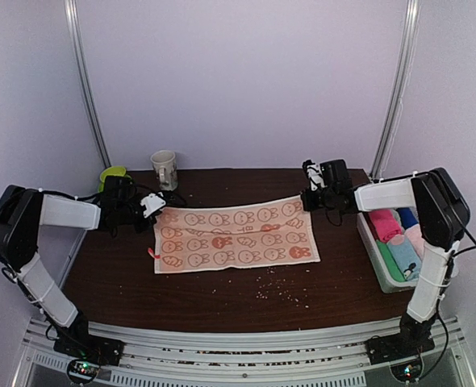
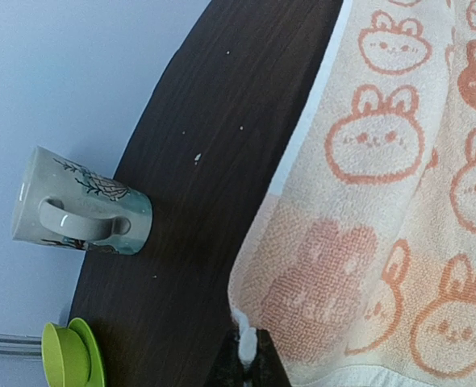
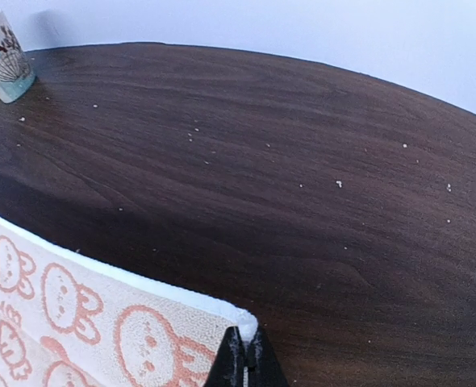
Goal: Roll the towels
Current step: Fold the towel at the center of the board.
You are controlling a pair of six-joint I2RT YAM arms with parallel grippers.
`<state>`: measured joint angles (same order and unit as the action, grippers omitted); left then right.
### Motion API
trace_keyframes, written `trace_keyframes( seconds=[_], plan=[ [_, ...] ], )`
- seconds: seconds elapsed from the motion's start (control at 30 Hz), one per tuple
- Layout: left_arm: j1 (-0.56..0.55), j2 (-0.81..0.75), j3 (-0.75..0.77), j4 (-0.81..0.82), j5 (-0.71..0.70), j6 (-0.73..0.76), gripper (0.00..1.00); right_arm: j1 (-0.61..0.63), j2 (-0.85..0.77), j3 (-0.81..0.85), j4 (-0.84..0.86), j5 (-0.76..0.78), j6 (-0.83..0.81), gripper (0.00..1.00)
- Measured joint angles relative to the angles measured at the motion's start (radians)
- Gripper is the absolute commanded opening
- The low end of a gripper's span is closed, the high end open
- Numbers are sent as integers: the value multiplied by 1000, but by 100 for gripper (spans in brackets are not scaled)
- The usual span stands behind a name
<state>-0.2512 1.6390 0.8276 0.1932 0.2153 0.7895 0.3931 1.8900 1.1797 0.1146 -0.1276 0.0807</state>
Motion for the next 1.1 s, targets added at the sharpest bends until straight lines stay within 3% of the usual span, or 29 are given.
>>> trace_keyframes(
  seconds=[0.47, 0.77, 1.1],
  plan=[
    [0, 114, 46, 105, -103, -38, 3, -3, 106, 100, 5, 77, -3, 0],
    [0, 158, 51, 135, -131, -40, 9, -3, 152, 152, 35, 74, -17, 0],
    [0, 132, -20, 195, -118, -17, 7, -3, 151, 107, 70, 42, -54, 0]
  ],
)
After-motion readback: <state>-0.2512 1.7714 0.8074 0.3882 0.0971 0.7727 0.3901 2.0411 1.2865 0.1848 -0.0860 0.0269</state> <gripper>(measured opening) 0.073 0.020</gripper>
